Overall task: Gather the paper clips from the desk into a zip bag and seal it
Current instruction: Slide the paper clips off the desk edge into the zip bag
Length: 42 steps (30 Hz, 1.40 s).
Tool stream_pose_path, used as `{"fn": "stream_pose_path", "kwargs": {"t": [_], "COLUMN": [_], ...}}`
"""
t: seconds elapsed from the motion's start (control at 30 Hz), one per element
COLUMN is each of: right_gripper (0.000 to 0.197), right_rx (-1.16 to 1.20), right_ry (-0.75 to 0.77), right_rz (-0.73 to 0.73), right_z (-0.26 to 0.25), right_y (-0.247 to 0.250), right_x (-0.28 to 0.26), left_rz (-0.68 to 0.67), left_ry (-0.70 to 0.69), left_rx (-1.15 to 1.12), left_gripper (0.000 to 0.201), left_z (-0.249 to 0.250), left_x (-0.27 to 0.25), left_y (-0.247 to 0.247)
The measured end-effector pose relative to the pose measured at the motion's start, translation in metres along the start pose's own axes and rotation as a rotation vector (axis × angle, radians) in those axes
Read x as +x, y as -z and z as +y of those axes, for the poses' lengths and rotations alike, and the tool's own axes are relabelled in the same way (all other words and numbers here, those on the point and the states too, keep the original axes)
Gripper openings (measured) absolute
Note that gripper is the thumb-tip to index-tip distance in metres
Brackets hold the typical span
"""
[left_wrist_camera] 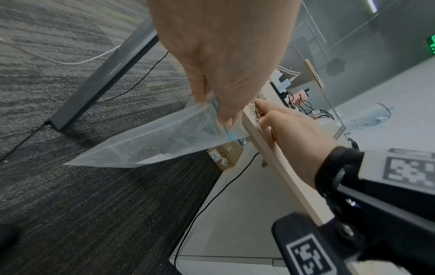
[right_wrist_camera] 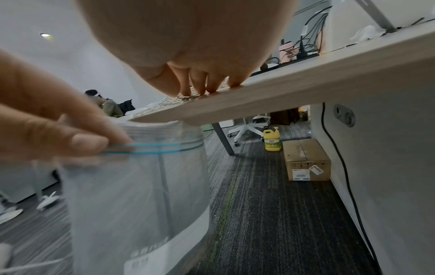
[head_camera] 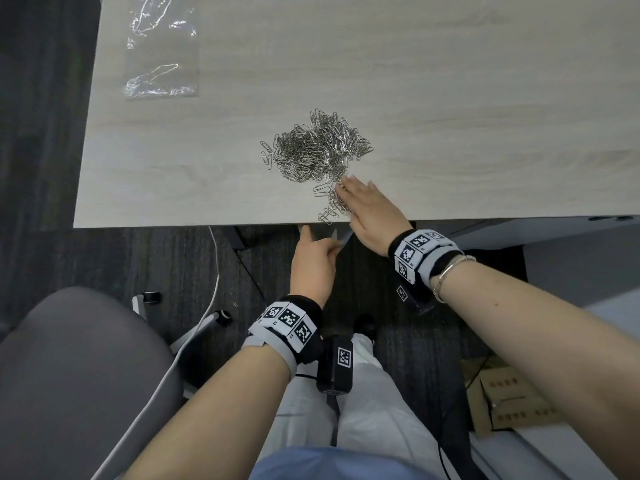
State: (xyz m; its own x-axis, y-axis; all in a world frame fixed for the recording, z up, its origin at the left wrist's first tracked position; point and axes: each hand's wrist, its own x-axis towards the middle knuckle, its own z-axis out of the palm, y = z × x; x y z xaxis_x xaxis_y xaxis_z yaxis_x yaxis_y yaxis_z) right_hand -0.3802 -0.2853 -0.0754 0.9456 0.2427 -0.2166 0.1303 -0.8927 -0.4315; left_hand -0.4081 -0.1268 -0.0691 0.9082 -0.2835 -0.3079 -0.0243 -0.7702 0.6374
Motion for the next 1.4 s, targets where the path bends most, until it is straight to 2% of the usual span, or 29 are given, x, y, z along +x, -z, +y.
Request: {"fn": "stream_pose_path", "kwargs": {"t": [0.2,0.37,0.43,0.53,0.67,0.8,0.97,1.17,1.27,1.4], "right_gripper": [0.062,0.063,0.065,0.065,0.063,0.057,0.056,0.055,0.055,0.054], "right_rx": [0.002,0.132,0.19,0.175,0.079,-0.003,-0.055,0.148,0.178,0.072], "right_ry": [0.107,0.145,0.126,0.012,-0.042,-0.018,0.072,0.203,0.143,-0.086], "right_rz": [-0.073,-0.119,-0.067,0.03,0.031,-0.007,-0.066,-0.101,0.003,0.136], "right_z": [-0.016,-0.028,-0.027,-0.018,-0.01,-0.02,-0.03,-0.043,-0.042,-0.028], "right_y": [-0.014,-0.013,-0.009,-0.002,0.005,0.002,-0.013,-0.025,-0.016,0.004], "right_x": [-0.02,-0.028,-0.03,-0.023,0.001,0.021,0.01,-0.009,-0.007,0.018], "left_rz": [0.019,0.015,0.005,0.008,0.003,0.035,0.012,0.001,0.0,-0.02], "left_ry": [0.003,0.001,-0.009,-0.024,0.012,0.035,0.036,0.014,0.018,0.04], "left_rx": [-0.025,-0.02,-0.01,-0.015,-0.049,-0.085,-0.103,-0.134,-0.11,-0.105], "left_gripper": [0.021,0.02,0.021,0.022,0.02,0.019,0.02,0.017,0.016,0.02], "left_z": [0.004,0.002,0.002,0.002,-0.004,-0.01,-0.015,-0.02,-0.019,-0.018], "left_x": [-0.004,-0.003,-0.005,-0.008,-0.008,-0.007,-0.007,-0.004,-0.006,-0.006], "left_y": [0.004,0.004,0.006,0.008,0.01,0.015,0.017,0.016,0.02,0.025]}}
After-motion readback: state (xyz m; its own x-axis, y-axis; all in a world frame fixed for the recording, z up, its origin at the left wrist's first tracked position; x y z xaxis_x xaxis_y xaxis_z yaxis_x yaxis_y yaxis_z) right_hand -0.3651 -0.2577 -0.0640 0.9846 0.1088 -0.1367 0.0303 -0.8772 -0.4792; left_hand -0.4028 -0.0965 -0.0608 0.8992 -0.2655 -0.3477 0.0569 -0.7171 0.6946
